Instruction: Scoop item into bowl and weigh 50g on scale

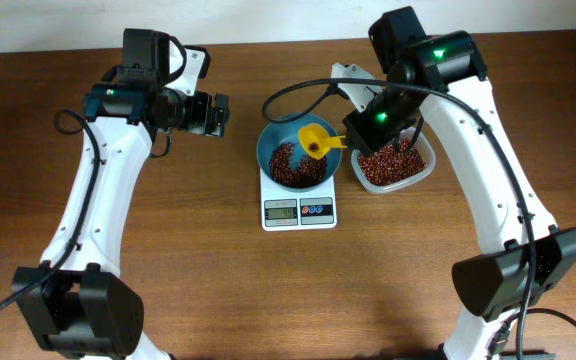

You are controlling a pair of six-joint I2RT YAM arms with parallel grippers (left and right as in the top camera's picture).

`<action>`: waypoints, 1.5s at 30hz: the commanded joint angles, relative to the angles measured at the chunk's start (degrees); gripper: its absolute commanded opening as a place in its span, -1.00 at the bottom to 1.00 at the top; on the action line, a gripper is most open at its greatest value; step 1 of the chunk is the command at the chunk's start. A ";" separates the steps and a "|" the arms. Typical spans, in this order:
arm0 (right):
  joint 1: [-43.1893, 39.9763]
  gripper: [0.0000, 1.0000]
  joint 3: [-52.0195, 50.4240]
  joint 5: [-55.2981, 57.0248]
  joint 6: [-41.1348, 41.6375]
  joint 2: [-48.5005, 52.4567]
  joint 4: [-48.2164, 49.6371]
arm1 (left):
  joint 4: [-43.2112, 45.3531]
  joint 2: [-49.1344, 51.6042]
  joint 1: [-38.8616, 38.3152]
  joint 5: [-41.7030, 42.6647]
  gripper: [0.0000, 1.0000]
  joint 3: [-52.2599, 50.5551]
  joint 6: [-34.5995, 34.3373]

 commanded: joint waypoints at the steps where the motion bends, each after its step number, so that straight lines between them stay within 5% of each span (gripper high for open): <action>1: 0.57 -0.92 1.31 0.33 0.37 -1.29 -0.24 | -0.11 -0.96 -0.02 0.63 0.98 1.14 1.14; 10: 0.57 -0.92 1.31 0.33 0.44 -1.29 0.22 | -0.11 -0.96 -0.02 0.63 0.98 1.14 1.14; 15: 0.50 -0.92 2.43 -10.03 -2.03 -1.33 0.48 | -0.11 -0.96 -0.02 0.63 0.98 1.14 1.14; 20: 0.48 -0.92 2.62 -0.26 -0.26 -1.09 -0.31 | -0.11 -0.96 -0.02 0.63 0.98 1.14 1.14; 29: 1.18 -0.92 2.91 -5.18 -0.46 -1.11 2.40 | -0.11 -0.96 -0.02 0.63 0.98 1.14 1.14; 33: 0.90 -0.92 2.84 1.84 -0.07 -1.09 1.07 | -0.11 -0.96 -0.02 0.63 0.98 1.14 1.14; 39: 0.83 -0.92 2.91 -7.72 -1.68 -1.11 1.90 | -0.09 -0.96 -0.02 0.63 0.98 1.14 1.14; 45: 0.98 -0.92 2.89 -2.21 -0.07 -0.98 2.80 | -0.11 -0.96 -0.02 0.63 0.98 1.14 1.14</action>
